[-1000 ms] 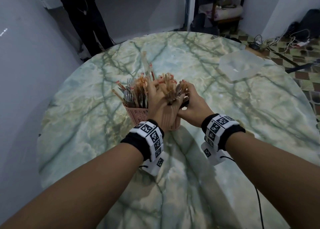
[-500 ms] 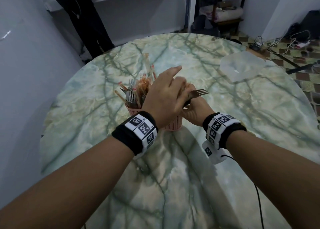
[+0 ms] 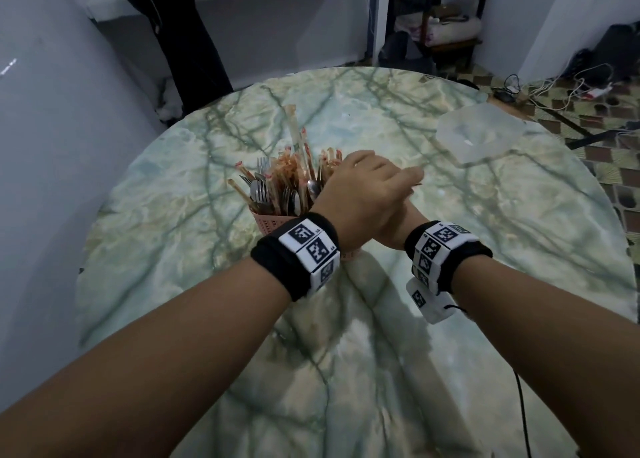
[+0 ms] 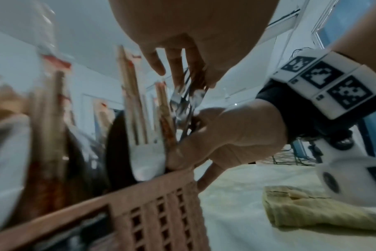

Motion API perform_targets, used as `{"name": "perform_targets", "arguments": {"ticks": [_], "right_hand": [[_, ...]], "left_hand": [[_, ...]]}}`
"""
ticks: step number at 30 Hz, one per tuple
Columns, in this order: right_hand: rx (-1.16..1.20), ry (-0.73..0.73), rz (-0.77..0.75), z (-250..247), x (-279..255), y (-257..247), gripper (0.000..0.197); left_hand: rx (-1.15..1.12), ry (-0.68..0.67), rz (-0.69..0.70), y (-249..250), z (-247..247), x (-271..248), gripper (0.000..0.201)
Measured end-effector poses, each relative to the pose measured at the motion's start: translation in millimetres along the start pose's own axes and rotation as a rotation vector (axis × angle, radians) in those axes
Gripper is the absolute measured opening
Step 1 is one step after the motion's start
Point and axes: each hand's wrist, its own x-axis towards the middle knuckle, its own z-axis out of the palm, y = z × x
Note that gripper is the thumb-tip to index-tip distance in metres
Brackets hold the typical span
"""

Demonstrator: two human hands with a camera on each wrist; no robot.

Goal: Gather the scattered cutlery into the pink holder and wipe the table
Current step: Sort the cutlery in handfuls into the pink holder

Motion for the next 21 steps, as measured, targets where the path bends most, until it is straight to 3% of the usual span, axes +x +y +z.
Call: {"name": "perform_targets", "arguments": {"ticks": [2,5,8,13,16,21], "right_hand": [[0.104,0.15,-0.1,10,5,3,0.047],[0.384,0.221,-0.121,14,4,8,0.07],[0.367,0.24,-0.129,13,1,7,0.073],[0.372,0.244,-0.075,13,3,3,0.083],[0.353,0.253,-0.06,13,5,2,0.079],[0.361,0.296,-0.045,13,5,2,0.078]], "left_hand": [[0.068,0.016,-0.069,-12,0,-10,0.018],[0.182,-0.025,-0.115,-28,-6,-35,0.017],[0.24,-0.068,-0.069,-32,-12,-52,0.028],[0.218,-0.132,-0.129,-25,-23,-37,0.059],[0.321,-0.296,-0.158,-26,-11,-28,0.056],[0.355,-0.264,-0.121,-31,-7,-34,0.056]]}}
